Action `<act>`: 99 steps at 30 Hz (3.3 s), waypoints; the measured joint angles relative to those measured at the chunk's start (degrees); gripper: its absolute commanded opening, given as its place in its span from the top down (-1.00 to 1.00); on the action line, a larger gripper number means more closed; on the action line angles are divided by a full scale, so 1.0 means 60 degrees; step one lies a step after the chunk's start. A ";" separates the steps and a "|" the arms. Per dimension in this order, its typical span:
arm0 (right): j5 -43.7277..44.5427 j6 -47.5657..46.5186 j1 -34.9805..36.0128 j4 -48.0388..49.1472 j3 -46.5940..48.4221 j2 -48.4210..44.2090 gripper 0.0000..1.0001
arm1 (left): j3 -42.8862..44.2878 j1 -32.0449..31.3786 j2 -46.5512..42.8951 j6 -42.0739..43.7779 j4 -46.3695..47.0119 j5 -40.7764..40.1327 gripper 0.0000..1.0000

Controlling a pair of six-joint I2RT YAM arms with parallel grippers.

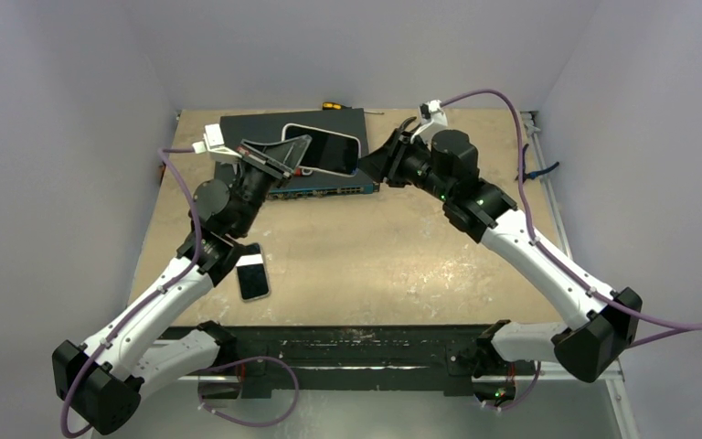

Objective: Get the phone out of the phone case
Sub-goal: Remove the phone case from the phone.

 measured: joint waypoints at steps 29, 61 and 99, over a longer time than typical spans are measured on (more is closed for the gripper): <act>-0.3665 0.2390 -0.0823 0.6568 -0.2801 -0.1078 0.35 | -0.0550 -0.0007 -0.0011 -0.1829 0.2193 0.0885 1.00; -0.4320 0.4186 -0.0623 0.8291 -0.2863 -0.0688 0.43 | -0.0696 -0.0415 0.0812 -0.2452 0.3665 0.0488 1.00; -0.3894 0.3748 -0.0240 0.6783 -0.2911 -0.0769 1.00 | -0.0492 -0.0823 0.0302 -0.0696 0.0597 0.0142 0.03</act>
